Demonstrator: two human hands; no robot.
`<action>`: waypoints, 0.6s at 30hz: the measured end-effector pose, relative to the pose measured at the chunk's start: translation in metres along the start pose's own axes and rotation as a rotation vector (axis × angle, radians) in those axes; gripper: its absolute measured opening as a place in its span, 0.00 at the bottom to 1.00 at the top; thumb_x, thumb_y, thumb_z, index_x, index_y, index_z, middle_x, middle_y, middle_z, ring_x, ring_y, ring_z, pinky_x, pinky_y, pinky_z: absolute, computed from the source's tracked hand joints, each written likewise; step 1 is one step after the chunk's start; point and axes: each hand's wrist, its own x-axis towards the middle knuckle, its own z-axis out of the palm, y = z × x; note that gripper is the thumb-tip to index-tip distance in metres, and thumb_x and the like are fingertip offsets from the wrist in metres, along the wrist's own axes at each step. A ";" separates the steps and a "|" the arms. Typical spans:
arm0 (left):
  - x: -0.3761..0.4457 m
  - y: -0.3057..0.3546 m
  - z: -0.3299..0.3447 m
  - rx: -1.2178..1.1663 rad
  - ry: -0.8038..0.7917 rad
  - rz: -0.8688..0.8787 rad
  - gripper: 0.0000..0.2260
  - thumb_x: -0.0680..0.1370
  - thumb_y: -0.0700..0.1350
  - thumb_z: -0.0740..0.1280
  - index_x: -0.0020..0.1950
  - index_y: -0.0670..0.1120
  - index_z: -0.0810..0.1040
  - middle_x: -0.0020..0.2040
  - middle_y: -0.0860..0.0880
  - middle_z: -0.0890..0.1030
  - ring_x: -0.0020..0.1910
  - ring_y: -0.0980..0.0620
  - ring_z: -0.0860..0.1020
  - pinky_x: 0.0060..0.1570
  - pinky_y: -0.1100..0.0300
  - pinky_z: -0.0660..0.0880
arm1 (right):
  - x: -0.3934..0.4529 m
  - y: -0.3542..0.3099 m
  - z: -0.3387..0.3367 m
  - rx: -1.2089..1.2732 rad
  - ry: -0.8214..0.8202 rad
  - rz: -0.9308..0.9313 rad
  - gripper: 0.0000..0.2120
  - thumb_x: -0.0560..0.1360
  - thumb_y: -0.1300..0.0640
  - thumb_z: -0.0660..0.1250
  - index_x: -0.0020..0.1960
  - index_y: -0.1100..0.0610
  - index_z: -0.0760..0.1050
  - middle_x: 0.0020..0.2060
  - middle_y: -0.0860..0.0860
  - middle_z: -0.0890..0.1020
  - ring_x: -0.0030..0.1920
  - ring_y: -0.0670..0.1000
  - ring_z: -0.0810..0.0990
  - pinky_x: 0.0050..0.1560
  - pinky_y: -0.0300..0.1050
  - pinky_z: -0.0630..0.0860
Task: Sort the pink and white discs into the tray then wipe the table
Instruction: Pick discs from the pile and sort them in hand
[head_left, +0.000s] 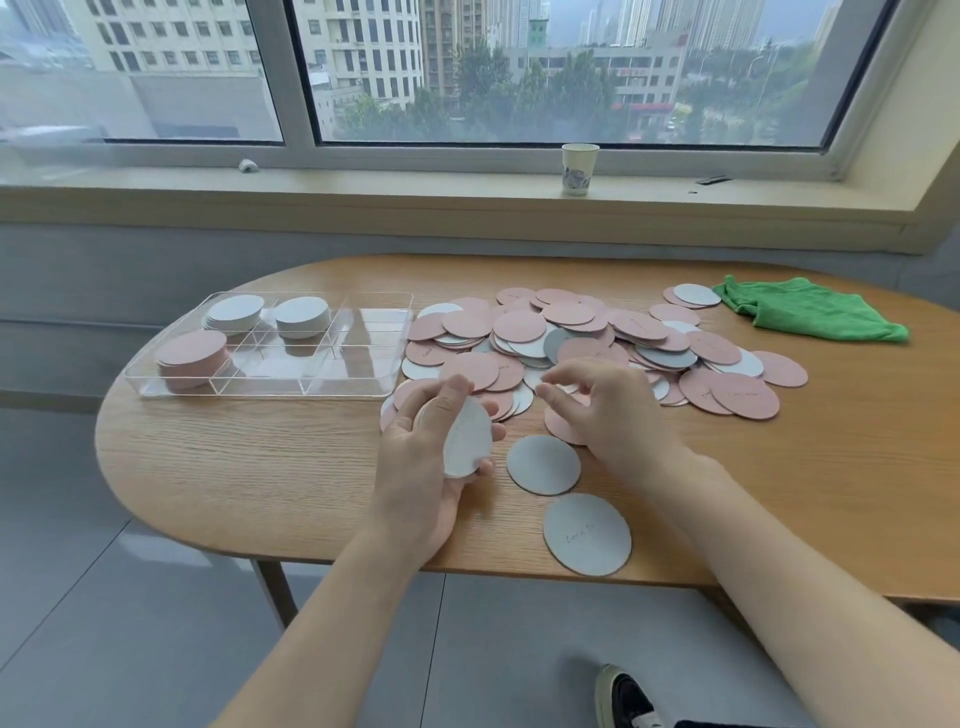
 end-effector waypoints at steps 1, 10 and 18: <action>-0.001 0.000 -0.001 0.006 -0.011 0.008 0.13 0.75 0.49 0.75 0.55 0.45 0.78 0.50 0.37 0.83 0.43 0.41 0.82 0.32 0.57 0.70 | 0.008 0.008 -0.001 -0.068 -0.048 0.016 0.11 0.77 0.52 0.73 0.54 0.58 0.85 0.49 0.50 0.86 0.49 0.42 0.80 0.52 0.38 0.72; -0.004 0.000 0.000 0.034 -0.050 0.040 0.13 0.71 0.38 0.77 0.53 0.46 0.80 0.52 0.37 0.83 0.45 0.42 0.83 0.31 0.56 0.74 | 0.045 0.031 0.003 -0.295 -0.291 0.040 0.15 0.74 0.42 0.73 0.48 0.54 0.85 0.50 0.49 0.83 0.52 0.51 0.78 0.54 0.50 0.75; -0.003 -0.003 -0.002 0.058 -0.083 0.060 0.13 0.75 0.32 0.74 0.57 0.43 0.78 0.50 0.37 0.83 0.46 0.41 0.82 0.30 0.57 0.76 | 0.043 0.039 0.008 -0.424 -0.245 -0.179 0.14 0.81 0.45 0.64 0.50 0.51 0.86 0.46 0.48 0.84 0.51 0.53 0.81 0.41 0.46 0.73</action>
